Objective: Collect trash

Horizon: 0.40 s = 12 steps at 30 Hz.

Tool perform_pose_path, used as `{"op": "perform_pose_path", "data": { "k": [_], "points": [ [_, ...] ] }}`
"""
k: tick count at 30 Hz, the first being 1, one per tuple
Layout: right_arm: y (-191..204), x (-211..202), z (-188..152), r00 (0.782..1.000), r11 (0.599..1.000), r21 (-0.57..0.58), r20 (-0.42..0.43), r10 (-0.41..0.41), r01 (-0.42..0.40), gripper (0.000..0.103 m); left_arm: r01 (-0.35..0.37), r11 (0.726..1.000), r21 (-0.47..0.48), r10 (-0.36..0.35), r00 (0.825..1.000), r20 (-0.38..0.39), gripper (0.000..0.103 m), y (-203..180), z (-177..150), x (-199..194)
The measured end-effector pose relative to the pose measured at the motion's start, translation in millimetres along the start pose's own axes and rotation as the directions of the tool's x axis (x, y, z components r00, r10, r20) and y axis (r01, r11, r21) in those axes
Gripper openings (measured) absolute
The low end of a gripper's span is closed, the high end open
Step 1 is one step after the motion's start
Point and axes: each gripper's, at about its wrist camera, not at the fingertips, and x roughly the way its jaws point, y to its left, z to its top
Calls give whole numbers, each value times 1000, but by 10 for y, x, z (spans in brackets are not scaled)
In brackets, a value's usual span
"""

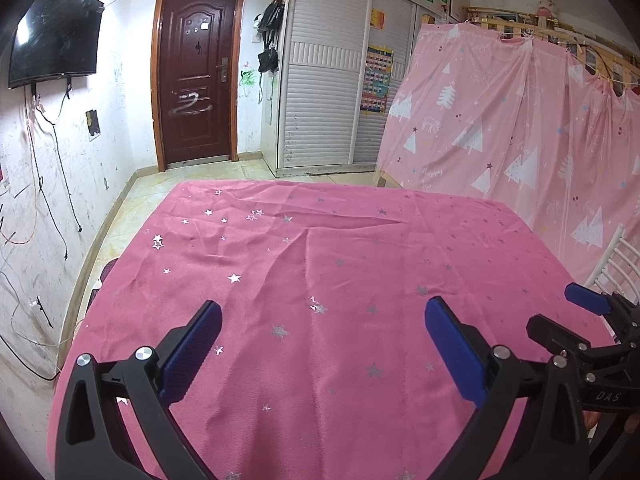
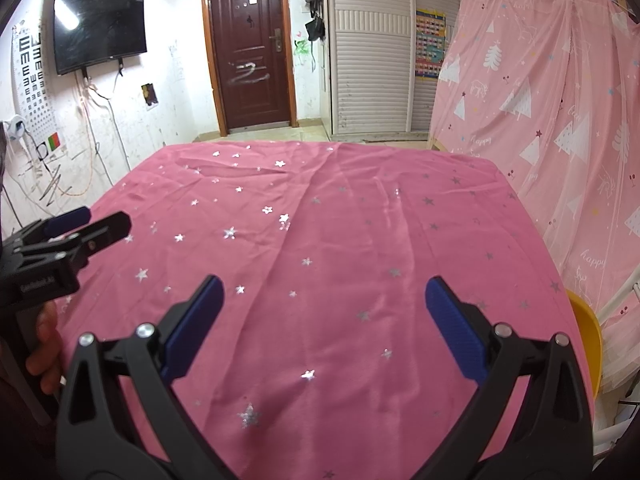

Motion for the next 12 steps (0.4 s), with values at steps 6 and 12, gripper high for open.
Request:
{"op": "perform_pose_path", "data": {
  "k": [6, 12],
  "points": [
    [1, 0, 0, 1000, 1000, 0, 1, -1, 1, 97, -2, 1000, 4, 2, 1000, -7, 95, -27, -4, 9],
    [2, 1, 0, 1000, 1000, 0, 0, -1, 1, 97, -4, 1000, 6, 4, 1000, -9, 95, -31, -2, 6]
  ]
}}
